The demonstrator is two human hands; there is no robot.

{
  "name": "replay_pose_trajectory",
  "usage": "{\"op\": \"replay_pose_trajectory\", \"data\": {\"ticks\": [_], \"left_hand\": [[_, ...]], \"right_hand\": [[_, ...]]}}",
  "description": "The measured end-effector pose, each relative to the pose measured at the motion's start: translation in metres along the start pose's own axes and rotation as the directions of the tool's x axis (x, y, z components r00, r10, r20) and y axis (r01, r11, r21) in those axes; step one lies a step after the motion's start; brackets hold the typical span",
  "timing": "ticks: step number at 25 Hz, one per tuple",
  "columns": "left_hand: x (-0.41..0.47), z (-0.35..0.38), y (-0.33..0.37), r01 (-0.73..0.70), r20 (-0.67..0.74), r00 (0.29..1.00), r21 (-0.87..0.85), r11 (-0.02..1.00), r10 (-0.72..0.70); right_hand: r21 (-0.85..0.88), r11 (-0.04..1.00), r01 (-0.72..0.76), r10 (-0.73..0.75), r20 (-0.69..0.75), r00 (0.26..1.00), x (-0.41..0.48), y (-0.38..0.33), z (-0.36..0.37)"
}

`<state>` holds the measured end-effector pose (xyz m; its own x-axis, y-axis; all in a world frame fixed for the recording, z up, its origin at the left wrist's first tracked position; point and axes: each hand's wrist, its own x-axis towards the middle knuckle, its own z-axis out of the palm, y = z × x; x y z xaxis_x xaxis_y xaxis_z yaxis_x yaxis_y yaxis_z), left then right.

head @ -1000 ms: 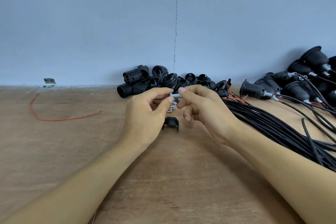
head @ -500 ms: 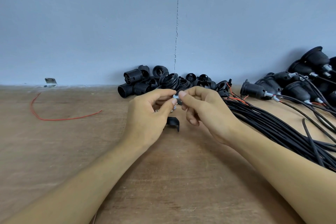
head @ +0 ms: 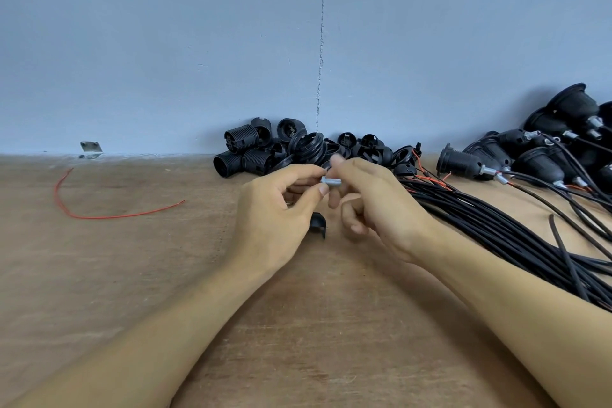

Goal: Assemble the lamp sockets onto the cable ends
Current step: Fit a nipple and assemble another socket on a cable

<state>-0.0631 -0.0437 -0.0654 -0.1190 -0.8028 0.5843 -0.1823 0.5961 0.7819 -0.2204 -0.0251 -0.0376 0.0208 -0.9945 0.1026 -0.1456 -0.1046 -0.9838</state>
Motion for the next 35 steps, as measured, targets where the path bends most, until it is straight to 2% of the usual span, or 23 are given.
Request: {"op": "replay_pose_trajectory", "data": {"ticks": [2, 6, 10, 14, 19, 24, 29, 32, 35], "left_hand": [[0.0011, -0.0016, -0.0017, 0.003, -0.017, 1.000, 0.007, 1.000, -0.003], [-0.0001, 0.0007, -0.0021, 0.030, -0.015, 0.999, 0.004, 1.000, -0.030], [0.0007, -0.0020, -0.0039, 0.040, -0.025, 0.999, 0.005, 0.999, -0.040], [-0.0006, 0.0009, -0.0007, 0.032, -0.024, 0.999, 0.007, 0.999, -0.032], [0.0014, -0.0020, -0.0024, 0.024, -0.053, 0.998, -0.007, 1.000, -0.024], [0.0009, -0.0004, -0.0020, 0.004, -0.057, 0.998, 0.027, 1.000, -0.003], [0.0015, -0.0022, -0.0039, 0.004, -0.075, 0.997, 0.018, 1.000, -0.003], [0.0005, -0.0011, -0.0015, -0.003, -0.072, 0.997, 0.039, 0.999, 0.005], [0.0007, -0.0011, -0.0022, -0.003, -0.077, 0.997, 0.037, 0.999, 0.006]], "right_hand": [[0.010, 1.000, 0.028, -0.029, 0.038, 0.999, -0.0002, -0.0007, -0.0001], [-0.053, 0.997, -0.052, 0.049, -0.053, 0.997, 0.0015, 0.0022, -0.0004], [-0.019, 0.999, 0.048, -0.048, 0.002, 0.999, 0.0005, -0.0004, -0.0047], [0.023, 1.000, -0.003, 0.003, -0.010, 1.000, 0.0024, 0.0042, -0.0044], [0.106, 0.993, 0.058, -0.065, 0.059, 0.996, 0.0017, 0.0036, -0.0054], [0.124, 0.990, -0.069, 0.064, 0.044, 0.997, 0.0040, 0.0045, 0.0000], [0.135, 0.991, -0.008, -0.005, 0.093, 0.996, 0.0023, 0.0035, -0.0031], [0.114, 0.991, -0.075, 0.070, 0.044, 0.997, 0.0033, 0.0045, -0.0002], [0.143, 0.988, -0.053, 0.040, 0.093, 0.995, 0.0018, 0.0016, -0.0023]]}}
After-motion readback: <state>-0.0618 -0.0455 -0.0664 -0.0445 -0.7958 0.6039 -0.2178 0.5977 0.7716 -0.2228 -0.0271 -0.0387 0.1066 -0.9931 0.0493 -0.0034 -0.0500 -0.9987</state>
